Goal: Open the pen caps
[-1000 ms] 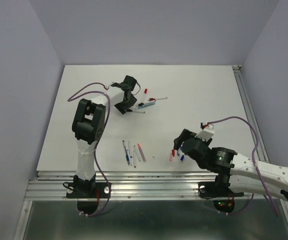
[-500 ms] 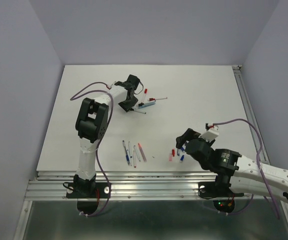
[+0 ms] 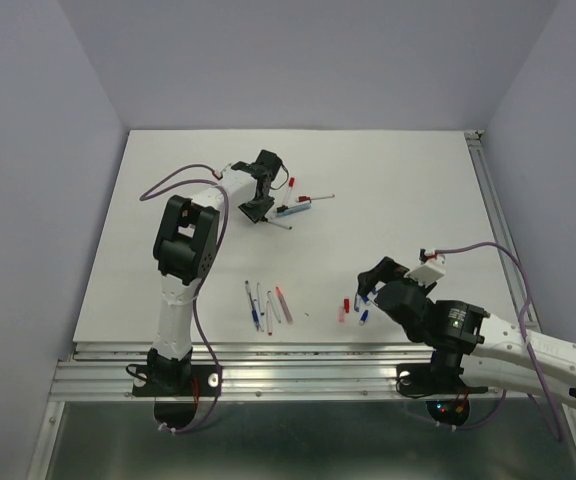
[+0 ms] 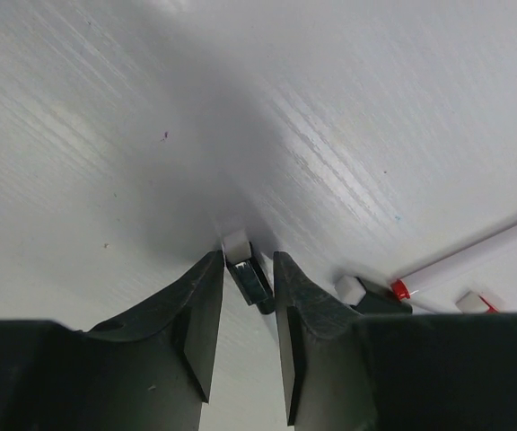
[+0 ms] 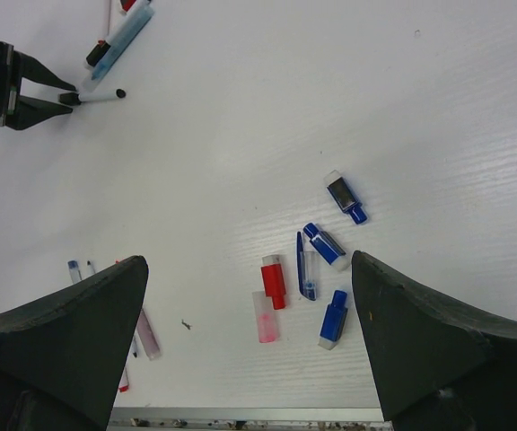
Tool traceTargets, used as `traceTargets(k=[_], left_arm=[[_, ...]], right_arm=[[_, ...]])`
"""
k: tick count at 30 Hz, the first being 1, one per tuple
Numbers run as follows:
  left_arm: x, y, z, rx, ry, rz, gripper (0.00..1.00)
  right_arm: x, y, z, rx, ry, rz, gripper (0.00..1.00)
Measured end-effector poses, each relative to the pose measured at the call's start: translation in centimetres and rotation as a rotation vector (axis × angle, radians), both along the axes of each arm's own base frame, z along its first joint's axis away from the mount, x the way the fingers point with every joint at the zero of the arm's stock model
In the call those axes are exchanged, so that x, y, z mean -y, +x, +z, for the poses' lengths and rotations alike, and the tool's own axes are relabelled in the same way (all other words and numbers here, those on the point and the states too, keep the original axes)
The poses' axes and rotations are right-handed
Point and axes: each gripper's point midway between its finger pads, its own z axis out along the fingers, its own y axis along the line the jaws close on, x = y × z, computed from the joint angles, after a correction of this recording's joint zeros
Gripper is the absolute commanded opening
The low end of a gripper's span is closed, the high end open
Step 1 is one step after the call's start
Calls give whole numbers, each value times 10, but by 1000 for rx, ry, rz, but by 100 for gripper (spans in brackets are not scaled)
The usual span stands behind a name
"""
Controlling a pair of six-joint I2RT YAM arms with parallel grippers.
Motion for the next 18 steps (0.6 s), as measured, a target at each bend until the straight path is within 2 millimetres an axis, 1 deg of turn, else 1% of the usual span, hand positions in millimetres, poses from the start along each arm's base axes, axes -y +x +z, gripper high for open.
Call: traceTargets(k=[4,5,8,9,14,15,16,17,18], left_arm=[[-1,-1,-1,-2,2,1,39],[-1,-1,-1,-1,1,1,34],[-2,-4,-1,11,-4,4,33],[-3,-6,-2,11,-4,6,28],[-5,-10,-2,16,-10,10,28],[-5,-10,-2,18,-12,10,14],[-4,-10,-2,22,-15,12,11],[-4,-10,-2,22,-16,8,3],[-4,-11,-2,25,-19,8,0]], right_arm=[[1,0,0,1,5,-5,100],[1,0,0,1,6,-6,100],[2,0,-3,-3,6,-12,100],[3,-1,-5,-7,4,-14,100],[6,-2,-9,-18,-3,-21,100],[6,-3,-9,-19,-1,-23,100],[6,-3,-9,-21,-1,-24,100],[6,-3,-10,-22,1,-26,100],[6,-3,-10,-23,2,-27,100]])
